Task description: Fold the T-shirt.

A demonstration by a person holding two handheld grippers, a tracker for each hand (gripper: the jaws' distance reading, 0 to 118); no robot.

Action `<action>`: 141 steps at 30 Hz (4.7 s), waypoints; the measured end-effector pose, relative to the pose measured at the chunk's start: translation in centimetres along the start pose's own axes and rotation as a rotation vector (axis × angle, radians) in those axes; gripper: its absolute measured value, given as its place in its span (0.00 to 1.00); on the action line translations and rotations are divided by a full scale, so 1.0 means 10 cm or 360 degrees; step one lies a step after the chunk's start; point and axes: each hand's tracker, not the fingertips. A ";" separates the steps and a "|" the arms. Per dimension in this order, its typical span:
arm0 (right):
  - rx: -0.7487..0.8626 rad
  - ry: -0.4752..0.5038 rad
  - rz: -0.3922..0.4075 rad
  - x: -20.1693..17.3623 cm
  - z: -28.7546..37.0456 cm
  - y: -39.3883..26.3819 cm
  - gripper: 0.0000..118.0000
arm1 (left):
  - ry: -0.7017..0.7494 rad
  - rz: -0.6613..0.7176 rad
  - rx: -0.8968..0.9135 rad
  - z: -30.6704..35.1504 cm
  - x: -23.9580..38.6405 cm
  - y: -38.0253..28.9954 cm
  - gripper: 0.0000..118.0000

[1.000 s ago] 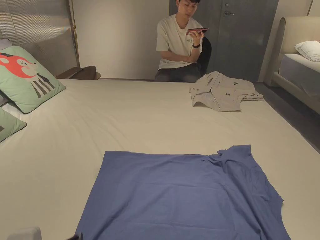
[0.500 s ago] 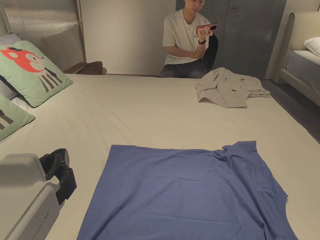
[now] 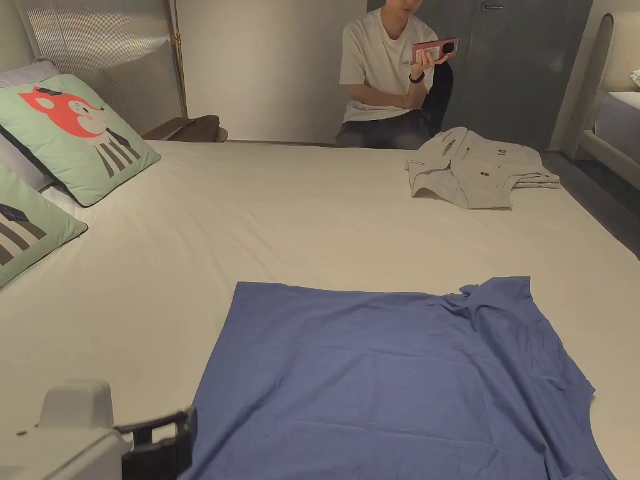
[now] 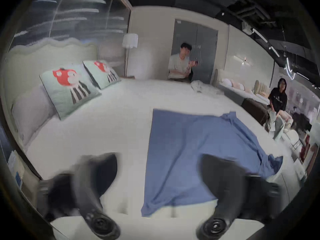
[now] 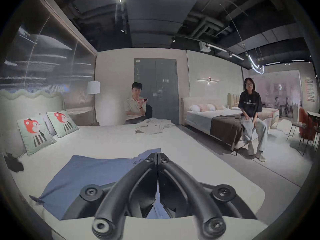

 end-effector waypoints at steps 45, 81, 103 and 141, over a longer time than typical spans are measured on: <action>-0.0655 0.0198 -0.0064 0.52 -0.03 -0.87 0.05 | -0.0065 0.0117 -0.0254 -0.23 0.09 -0.36 0.05; -0.0948 0.0028 0.0001 0.32 -2.67 -0.85 0.24 | 0.0057 0.0310 -0.0444 -2.39 0.10 0.84 0.36; -0.0147 0.0046 -0.0035 0.14 -1.08 -0.24 0.00 | 0.0073 0.0040 0.0291 -0.81 0.38 0.51 0.00; -0.1135 0.0009 0.0001 0.61 -1.49 -1.05 0.67 | -0.0056 0.0245 -0.0505 -1.57 0.13 0.41 0.08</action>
